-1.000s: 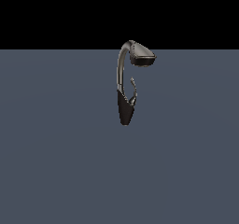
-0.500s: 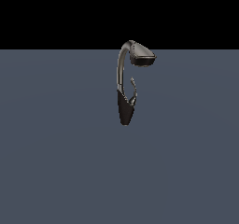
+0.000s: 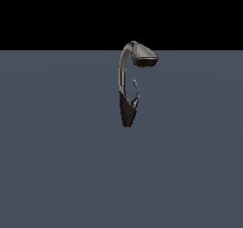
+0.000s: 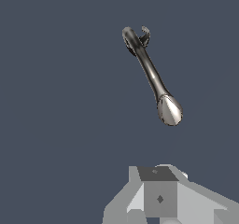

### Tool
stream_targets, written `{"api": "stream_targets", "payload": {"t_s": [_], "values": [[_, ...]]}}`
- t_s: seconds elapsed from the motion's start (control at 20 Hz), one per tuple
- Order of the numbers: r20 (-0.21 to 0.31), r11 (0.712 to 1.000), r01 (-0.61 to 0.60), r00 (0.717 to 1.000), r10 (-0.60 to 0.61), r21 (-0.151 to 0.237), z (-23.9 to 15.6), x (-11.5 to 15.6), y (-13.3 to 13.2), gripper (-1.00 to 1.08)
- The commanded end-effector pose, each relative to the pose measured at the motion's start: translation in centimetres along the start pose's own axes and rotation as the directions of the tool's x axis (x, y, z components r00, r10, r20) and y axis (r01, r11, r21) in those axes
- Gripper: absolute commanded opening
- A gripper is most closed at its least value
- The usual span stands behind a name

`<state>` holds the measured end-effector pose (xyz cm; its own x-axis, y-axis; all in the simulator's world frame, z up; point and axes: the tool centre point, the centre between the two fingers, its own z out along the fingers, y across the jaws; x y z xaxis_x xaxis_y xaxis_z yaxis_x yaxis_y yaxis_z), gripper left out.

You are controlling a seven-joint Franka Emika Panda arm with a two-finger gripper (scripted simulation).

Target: Turn on the faucet by rotating a designated handle.

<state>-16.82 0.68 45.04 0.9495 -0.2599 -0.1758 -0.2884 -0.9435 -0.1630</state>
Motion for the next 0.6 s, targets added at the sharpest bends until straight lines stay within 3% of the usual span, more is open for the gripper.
{"api": "stream_targets", "payload": {"t_s": [0.0,0.3,0.55], "values": [[0.026,0.998,-0.057,0.998,0.057,0.029,0.6,1.8,-0.4,-1.00],[0.095,0.976,-0.199,0.977,0.191,0.086,2.6,6.1,-1.0,-1.00],[0.160,0.940,-0.320,0.941,0.299,0.122,4.6,9.8,-1.2,-1.00]]}}
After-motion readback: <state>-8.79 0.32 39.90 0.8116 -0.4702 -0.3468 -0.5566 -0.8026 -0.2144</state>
